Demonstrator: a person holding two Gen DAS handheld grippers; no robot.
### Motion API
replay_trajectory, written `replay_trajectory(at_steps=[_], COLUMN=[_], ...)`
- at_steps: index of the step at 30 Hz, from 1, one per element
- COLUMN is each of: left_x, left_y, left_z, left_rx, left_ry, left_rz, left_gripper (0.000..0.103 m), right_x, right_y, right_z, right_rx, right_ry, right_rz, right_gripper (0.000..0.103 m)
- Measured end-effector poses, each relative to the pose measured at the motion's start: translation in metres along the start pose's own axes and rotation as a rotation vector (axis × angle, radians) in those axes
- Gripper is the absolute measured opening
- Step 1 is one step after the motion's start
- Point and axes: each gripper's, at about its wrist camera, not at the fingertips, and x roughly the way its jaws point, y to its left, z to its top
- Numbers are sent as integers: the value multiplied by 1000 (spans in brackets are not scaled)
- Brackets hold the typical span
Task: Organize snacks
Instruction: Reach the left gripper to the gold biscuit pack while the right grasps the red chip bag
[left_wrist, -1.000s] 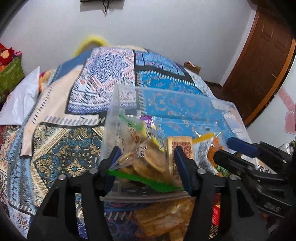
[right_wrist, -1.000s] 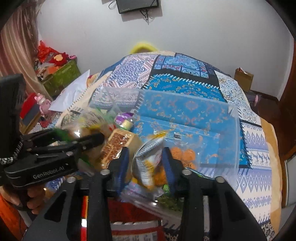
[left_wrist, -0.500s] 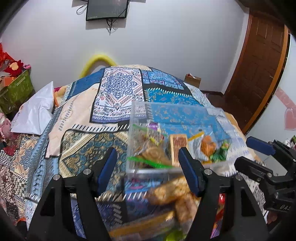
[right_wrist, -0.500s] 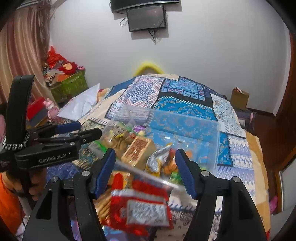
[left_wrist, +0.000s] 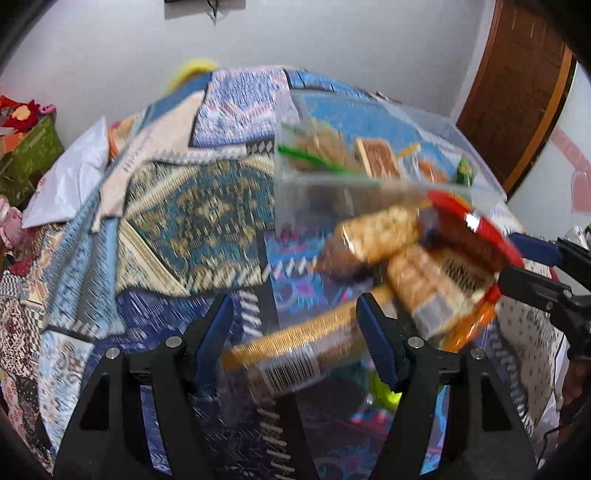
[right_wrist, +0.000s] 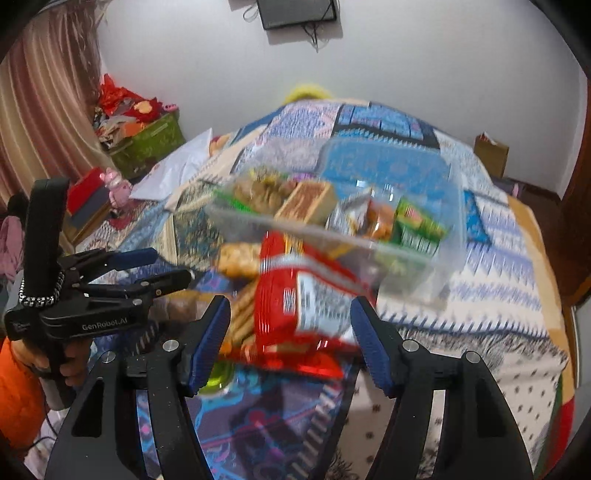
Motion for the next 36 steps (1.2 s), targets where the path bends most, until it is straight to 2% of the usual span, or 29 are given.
replay_trajectory(at_steps=[3, 10, 19, 25, 30, 36], left_x=[4, 4, 26, 28, 19, 5], left_y=[-4, -17, -13, -15, -13, -9], left_z=[-10, -20, -10, -13, -22, -38], left_rx=[10, 87, 16, -25, -42, -50], left_ry=[15, 11, 59, 48, 52, 48], left_rz=[-49, -40, -103, -135, -126, -83], left_gripper=[72, 74, 74, 63, 51, 46], right_x=[8, 11, 20, 32, 30, 14], right_y=[-3, -13, -24, -27, -30, -41], right_z=[-6, -10, -10, -9, -9, -12], right_rx=[9, 39, 80, 96, 96, 136], right_ry=[28, 30, 22, 31, 20, -8], right_rz=[-6, -16, -8, -21, -30, -2], right_gripper=[64, 64, 64, 64, 45, 36])
